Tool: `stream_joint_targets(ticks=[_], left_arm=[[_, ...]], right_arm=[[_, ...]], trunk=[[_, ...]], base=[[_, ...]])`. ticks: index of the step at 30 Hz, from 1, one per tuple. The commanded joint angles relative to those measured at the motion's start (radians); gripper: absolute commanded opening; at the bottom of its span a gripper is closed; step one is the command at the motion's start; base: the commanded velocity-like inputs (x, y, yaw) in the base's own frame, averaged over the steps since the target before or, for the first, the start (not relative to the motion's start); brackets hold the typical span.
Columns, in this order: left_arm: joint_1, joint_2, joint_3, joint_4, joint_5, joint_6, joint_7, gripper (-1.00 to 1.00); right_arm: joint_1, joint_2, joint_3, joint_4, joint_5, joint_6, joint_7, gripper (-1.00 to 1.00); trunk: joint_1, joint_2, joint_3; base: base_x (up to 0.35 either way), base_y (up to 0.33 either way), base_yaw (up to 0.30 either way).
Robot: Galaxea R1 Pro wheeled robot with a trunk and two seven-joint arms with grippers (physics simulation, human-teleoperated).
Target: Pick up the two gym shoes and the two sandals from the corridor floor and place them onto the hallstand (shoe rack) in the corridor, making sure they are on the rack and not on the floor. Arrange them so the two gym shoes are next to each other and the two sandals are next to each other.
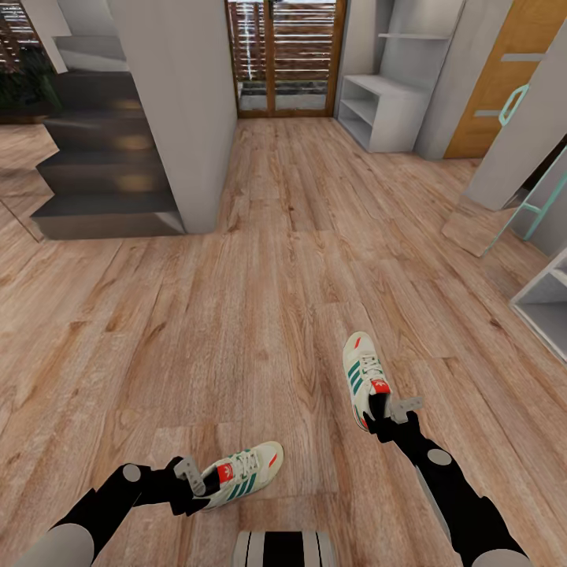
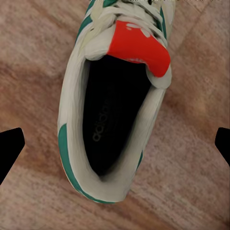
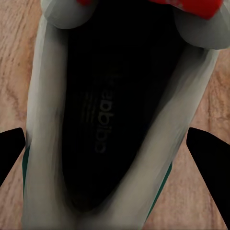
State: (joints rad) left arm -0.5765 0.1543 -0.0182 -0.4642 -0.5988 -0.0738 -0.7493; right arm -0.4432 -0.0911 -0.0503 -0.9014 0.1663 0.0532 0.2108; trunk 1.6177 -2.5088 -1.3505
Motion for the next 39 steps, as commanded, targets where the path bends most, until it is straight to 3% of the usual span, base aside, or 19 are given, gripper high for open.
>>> stream_joint_targets(ticks=[1,7,11,15,23,31,39], left_arm=[[0.0,0.0,-0.002,-0.001,-0.009,-0.008,0.0,1.0],[-0.001,-0.002,-0.003,-0.044,-0.017,0.011,0.001,1.0],[0.002,-0.002,0.001,-0.101,-0.093,0.078,0.0,1.0],[0.01,-0.003,0.004,-0.143,-0.133,0.103,0.001,1.0],[0.015,-0.003,0.004,-0.149,-0.139,0.105,-0.001,1.0],[0.016,-0.004,0.004,-0.138,-0.139,0.1,-0.001,1.0],[0.015,-0.003,0.002,-0.144,-0.14,0.099,-0.001,1.0]], right_arm=[[0.0,0.001,-0.003,-0.002,0.009,0.004,0.007,-1.0],[0.0,0.001,-0.003,-0.002,0.01,0.004,0.007,-1.0],[0.0,0.001,-0.003,-0.003,0.01,0.004,0.007,-1.0],[0.0,0.001,-0.003,-0.003,0.01,0.004,0.007,-1.0],[0.0,0.001,-0.003,-0.004,0.01,0.004,0.007,-1.0],[0.0,0.001,-0.003,-0.009,0.01,0.004,0.007,-1.0],[0.0,0.001,-0.003,-0.01,0.01,0.004,0.007,-1.0]], trunk=[[0.0,0.0,-0.001],[0.0,0.0,-0.002],[0.0,0.0,-0.002],[0.0,0.0,-0.002],[0.0,0.0,-0.003],[0.003,-0.002,-0.044],[0.004,-0.002,-0.054]], base=[[0.0,0.0,0.0],[0.0,0.0,0.0],[0.0,0.0,0.0],[0.0,0.0,0.0],[0.0,0.0,0.0],[0.0,0.0,0.0],[0.0,0.0,0.0]])
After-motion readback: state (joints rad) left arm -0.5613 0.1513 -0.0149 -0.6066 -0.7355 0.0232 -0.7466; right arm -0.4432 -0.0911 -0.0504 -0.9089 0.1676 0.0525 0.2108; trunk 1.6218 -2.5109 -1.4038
